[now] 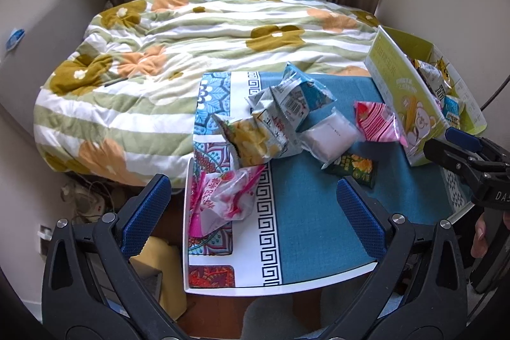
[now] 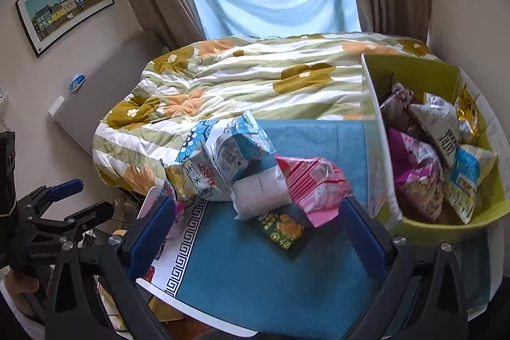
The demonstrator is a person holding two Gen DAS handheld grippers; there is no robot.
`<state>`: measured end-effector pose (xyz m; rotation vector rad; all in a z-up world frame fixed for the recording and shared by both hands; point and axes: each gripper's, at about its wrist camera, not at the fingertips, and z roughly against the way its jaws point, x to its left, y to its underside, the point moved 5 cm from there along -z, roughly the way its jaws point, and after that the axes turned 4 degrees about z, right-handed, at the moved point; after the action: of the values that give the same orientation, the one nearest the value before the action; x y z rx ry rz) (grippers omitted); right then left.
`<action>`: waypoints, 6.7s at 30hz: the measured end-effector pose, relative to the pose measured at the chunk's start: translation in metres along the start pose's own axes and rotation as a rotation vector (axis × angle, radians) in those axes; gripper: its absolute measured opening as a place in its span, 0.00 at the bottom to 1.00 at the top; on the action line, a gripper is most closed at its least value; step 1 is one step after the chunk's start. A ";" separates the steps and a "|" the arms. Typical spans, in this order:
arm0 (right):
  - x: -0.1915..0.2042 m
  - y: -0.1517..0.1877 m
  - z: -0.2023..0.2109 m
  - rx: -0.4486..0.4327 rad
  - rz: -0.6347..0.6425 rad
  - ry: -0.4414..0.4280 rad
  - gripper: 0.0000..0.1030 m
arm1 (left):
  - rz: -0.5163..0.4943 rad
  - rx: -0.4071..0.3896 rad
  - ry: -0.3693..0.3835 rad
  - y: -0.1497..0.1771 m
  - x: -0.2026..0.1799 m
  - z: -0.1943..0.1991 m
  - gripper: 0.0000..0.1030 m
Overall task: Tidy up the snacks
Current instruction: 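Move both tools back from the box toward the remaining snacks, then grasp the green cracker packet with the right tool while the left tool grasps the pink strawberry bag, then carry both packets over the box and open both tools to drop them in, then move both tools back over the remaining snacks on the table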
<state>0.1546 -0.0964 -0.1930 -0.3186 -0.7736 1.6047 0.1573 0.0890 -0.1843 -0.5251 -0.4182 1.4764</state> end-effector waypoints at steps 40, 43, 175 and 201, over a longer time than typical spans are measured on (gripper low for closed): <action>-0.005 0.071 -0.167 0.282 0.466 -0.019 0.67 | -0.168 0.199 -0.148 0.048 0.012 -0.164 0.60; 0.000 0.075 -0.165 0.282 0.479 -0.026 0.65 | -0.171 0.212 -0.142 0.054 0.008 -0.160 0.59; -0.236 -0.037 0.096 -0.046 0.052 0.026 1.00 | -0.012 -0.075 0.022 -0.047 -0.287 0.004 0.99; -0.054 -0.035 0.039 -0.063 -0.038 0.072 1.00 | 0.018 -0.054 0.015 -0.046 -0.043 0.007 0.99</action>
<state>0.1689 -0.1593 -0.1536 -0.4023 -0.7721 1.5269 0.1884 0.0456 -0.1496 -0.5833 -0.4434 1.4815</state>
